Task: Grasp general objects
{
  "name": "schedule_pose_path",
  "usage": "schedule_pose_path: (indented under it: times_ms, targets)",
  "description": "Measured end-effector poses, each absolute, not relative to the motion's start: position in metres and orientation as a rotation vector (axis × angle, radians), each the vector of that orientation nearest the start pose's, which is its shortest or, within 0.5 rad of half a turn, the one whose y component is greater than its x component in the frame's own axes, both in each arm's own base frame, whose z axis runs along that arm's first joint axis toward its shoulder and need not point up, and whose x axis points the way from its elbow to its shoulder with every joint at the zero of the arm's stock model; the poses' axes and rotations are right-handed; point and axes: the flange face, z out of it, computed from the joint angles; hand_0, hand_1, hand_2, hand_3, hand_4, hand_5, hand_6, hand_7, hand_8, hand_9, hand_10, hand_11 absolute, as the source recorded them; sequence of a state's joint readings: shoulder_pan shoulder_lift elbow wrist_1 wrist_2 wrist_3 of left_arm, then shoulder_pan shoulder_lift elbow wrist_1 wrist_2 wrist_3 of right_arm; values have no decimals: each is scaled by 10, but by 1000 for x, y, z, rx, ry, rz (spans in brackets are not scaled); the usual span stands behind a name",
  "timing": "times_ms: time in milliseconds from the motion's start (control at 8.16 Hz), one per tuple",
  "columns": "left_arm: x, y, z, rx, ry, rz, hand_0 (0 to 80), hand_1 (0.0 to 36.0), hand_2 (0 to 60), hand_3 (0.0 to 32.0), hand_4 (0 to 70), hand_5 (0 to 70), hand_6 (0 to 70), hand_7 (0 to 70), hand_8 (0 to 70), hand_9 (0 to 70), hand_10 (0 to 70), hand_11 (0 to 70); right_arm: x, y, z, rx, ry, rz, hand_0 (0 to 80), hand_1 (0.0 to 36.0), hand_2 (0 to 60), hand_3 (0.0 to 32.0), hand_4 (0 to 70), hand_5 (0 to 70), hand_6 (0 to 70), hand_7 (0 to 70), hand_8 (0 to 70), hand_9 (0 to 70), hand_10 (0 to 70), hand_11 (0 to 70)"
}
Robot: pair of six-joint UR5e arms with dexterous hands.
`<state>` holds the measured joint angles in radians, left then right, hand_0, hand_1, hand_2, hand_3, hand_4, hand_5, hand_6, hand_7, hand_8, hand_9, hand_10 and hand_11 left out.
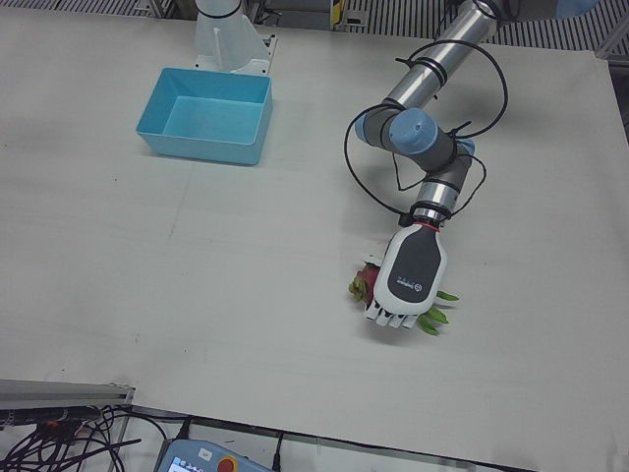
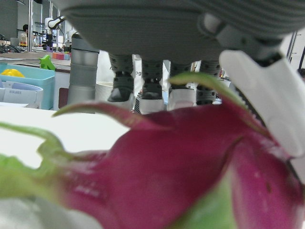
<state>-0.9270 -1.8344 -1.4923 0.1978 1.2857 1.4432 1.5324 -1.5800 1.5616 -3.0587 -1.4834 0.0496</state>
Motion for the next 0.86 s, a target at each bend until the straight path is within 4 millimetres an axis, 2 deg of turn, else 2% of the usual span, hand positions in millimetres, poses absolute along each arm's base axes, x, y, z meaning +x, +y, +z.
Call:
schedule_pose_path:
  times_ms: [123, 245, 368, 490, 613, 735, 858]
  targets:
    - [218, -572, 590, 870, 1446, -1051, 401, 244, 600, 0, 281, 700, 444, 691, 454, 641, 681, 700, 123, -499, 688, 7, 2241, -2099, 0, 0, 0, 0, 0, 0, 0, 0, 0, 0, 0, 0]
    - [210, -569, 576, 882, 1468, -1055, 406, 242, 600, 0, 283, 700, 428, 676, 441, 624, 652, 700, 123, -499, 688, 6, 2241, -2099, 0, 0, 0, 0, 0, 0, 0, 0, 0, 0, 0, 0]
    - [203, -565, 565, 890, 1482, -1058, 471, 259, 600, 0, 204, 610, 238, 482, 211, 339, 399, 579, 123, -499, 688, 6, 2241, -2099, 0, 0, 0, 0, 0, 0, 0, 0, 0, 0, 0, 0]
    - [198, -561, 559, 896, 1484, -1059, 537, 254, 274, 0, 34, 198, 9, 157, 0, 17, 119, 199, 123, -499, 688, 6, 2241, -2099, 0, 0, 0, 0, 0, 0, 0, 0, 0, 0, 0, 0]
    - [193, -555, 563, 897, 1473, -1060, 536, 225, 126, 20, 0, 48, 0, 60, 0, 0, 61, 115, 123, -499, 688, 6, 2241, -2099, 0, 0, 0, 0, 0, 0, 0, 0, 0, 0, 0, 0]
    - [187, -546, 571, 899, 1453, -1065, 532, 209, 62, 88, 0, 0, 0, 16, 0, 0, 33, 74, 123, -499, 688, 6, 2241, -2099, 0, 0, 0, 0, 0, 0, 0, 0, 0, 0, 0, 0]
    - [181, -539, 579, 915, 1429, -1084, 545, 233, 94, 128, 0, 0, 0, 19, 0, 0, 31, 74, 123, -499, 688, 6, 2241, -2099, 0, 0, 0, 0, 0, 0, 0, 0, 0, 0, 0, 0]
